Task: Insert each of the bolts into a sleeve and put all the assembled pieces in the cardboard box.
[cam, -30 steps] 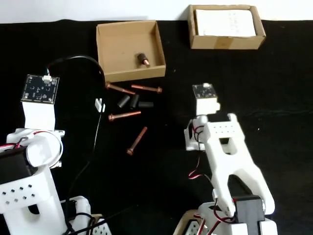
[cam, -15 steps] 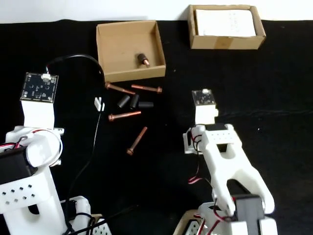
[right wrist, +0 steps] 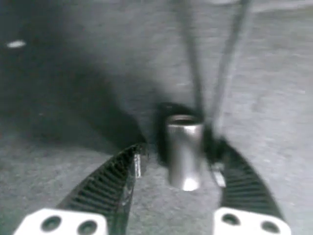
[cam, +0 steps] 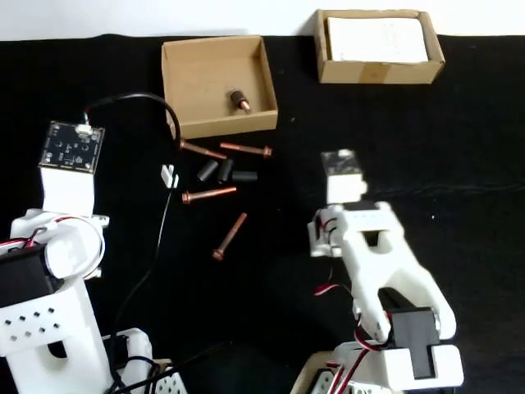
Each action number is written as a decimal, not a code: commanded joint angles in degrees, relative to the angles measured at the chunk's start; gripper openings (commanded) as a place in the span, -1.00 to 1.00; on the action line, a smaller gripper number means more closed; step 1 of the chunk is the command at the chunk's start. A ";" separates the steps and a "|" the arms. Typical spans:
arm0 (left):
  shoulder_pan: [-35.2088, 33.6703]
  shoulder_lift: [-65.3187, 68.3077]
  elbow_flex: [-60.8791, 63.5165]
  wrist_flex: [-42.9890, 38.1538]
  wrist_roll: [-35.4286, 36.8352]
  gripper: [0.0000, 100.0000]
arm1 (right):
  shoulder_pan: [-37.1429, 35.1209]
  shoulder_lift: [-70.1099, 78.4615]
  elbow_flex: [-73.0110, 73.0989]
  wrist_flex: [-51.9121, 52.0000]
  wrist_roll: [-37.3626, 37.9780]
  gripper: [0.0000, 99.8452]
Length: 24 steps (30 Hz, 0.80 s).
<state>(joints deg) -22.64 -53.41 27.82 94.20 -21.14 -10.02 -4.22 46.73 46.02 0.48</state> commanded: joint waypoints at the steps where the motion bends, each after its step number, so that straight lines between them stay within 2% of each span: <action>1: 0.48 -0.48 -0.31 -0.70 -0.35 -0.98 | -1.01 -0.92 0.04 1.19 -0.44 -0.97; 8: 0.48 -0.13 -0.22 -0.70 -0.35 -0.98 | 2.42 -6.64 0.04 1.63 -0.44 -0.98; 12: 0.48 -0.04 -0.22 -0.70 -0.35 -0.98 | 3.65 -12.62 -0.13 5.93 -0.44 -0.98; 16: 0.57 -0.04 -0.57 -0.70 -0.18 -0.88 | 4.88 -21.05 -0.13 10.51 -0.26 -0.98; 20: 0.57 -0.04 -0.57 -1.14 0.00 -0.84 | 8.48 -28.79 0.31 12.53 5.36 -0.98; 24: 1.98 0.04 -0.31 -2.73 0.00 -0.84 | 12.09 -35.03 0.04 16.40 6.42 -0.98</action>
<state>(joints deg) -22.64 -53.32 27.82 92.62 -21.14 -0.26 -33.76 47.52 60.18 6.02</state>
